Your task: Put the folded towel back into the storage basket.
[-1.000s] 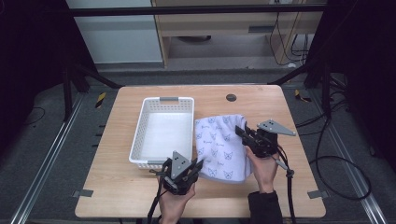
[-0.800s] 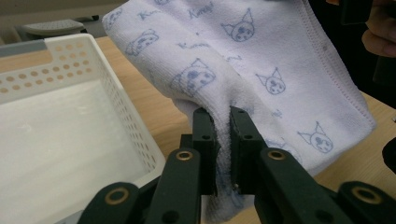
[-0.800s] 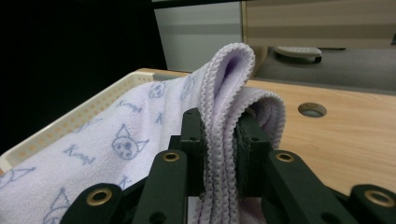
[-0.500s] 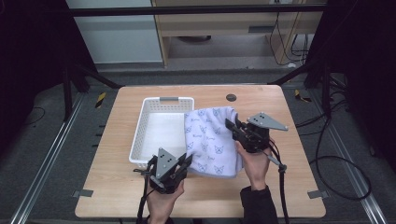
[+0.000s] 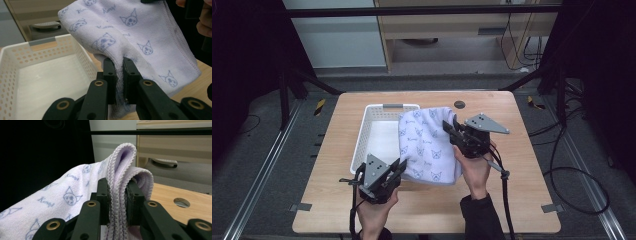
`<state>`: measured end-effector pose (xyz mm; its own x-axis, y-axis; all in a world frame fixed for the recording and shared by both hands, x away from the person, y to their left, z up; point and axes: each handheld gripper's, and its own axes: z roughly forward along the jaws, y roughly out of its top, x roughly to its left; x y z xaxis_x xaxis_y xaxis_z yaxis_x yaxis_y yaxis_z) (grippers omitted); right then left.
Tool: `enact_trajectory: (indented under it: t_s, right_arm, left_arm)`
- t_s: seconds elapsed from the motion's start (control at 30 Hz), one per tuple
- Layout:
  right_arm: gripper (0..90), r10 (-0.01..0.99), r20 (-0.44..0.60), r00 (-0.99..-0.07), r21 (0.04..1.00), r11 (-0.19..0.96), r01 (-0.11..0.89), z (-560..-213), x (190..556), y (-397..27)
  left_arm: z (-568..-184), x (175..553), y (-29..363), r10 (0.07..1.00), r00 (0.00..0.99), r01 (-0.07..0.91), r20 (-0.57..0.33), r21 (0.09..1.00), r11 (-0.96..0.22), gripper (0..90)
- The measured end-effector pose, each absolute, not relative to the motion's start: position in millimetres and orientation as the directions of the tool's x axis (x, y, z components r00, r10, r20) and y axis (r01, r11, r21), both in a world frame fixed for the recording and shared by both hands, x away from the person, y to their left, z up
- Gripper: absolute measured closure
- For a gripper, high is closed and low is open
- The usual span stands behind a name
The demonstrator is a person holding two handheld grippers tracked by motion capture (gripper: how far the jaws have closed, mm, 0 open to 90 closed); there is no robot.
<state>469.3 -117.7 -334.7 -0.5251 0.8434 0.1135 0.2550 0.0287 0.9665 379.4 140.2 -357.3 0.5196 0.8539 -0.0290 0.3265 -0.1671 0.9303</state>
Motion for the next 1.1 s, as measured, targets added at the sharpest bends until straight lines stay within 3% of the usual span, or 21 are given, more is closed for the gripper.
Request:
enact_trajectory:
  t_s: [1.1]
  right_arm:
    - [76.2,0.809,0.104,-0.579,0.976,0.03,0.216,-322,498,-40]
  left_arm:
    - [-342,397,204,0.907,0.419,0.326,-0.05,0.94,-0.099,82.1]
